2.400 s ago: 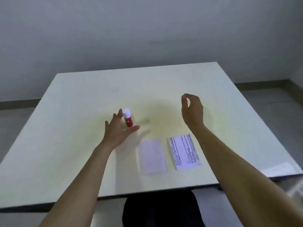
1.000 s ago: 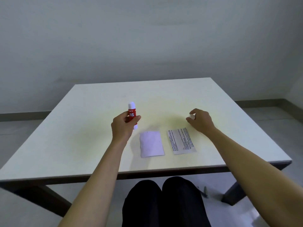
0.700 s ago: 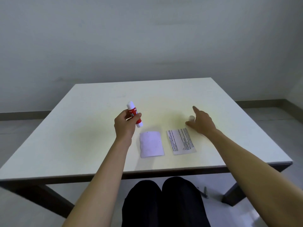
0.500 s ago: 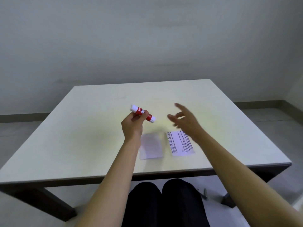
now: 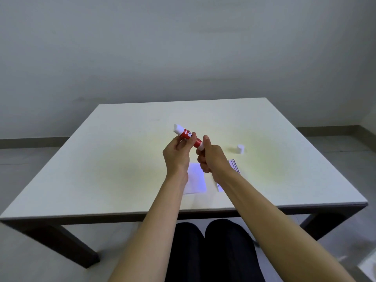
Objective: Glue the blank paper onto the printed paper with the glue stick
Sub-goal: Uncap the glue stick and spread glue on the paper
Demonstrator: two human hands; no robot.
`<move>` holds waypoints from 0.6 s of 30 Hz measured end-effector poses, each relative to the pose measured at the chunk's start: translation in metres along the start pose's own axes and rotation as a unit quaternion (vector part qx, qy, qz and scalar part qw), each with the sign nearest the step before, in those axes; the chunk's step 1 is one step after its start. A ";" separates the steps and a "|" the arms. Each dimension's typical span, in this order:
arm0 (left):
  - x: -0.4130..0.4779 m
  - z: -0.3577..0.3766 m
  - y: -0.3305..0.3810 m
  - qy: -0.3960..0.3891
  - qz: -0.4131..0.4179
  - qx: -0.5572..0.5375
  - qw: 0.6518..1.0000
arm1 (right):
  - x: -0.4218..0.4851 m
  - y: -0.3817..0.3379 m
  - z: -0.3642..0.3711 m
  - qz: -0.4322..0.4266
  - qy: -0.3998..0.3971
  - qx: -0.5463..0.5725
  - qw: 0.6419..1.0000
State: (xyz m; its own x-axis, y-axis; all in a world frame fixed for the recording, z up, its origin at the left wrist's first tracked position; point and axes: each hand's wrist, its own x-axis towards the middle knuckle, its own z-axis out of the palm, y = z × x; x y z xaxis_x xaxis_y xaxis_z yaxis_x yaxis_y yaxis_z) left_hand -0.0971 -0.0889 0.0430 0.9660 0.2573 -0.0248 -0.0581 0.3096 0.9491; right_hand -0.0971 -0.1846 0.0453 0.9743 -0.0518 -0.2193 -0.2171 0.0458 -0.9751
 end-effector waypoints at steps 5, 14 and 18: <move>-0.001 -0.001 0.000 0.004 0.011 0.001 1.000 | -0.004 0.000 -0.010 -0.059 -0.049 0.087 0.993; 0.001 -0.006 -0.003 -0.041 0.027 -0.010 0.999 | -0.003 -0.001 -0.013 0.034 -0.053 0.055 0.996; 0.002 -0.011 -0.003 -0.027 0.029 -0.003 0.999 | -0.003 0.005 -0.017 -0.095 -0.088 0.072 0.989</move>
State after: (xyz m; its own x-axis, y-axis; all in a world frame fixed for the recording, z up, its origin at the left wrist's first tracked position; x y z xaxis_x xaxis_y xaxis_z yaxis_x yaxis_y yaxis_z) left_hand -0.0975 -0.0792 0.0366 0.9732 0.2252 0.0468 -0.1150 0.3005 0.9468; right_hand -0.1018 -0.2012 0.0401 0.9947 0.1018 -0.0116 -0.0313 0.1943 -0.9804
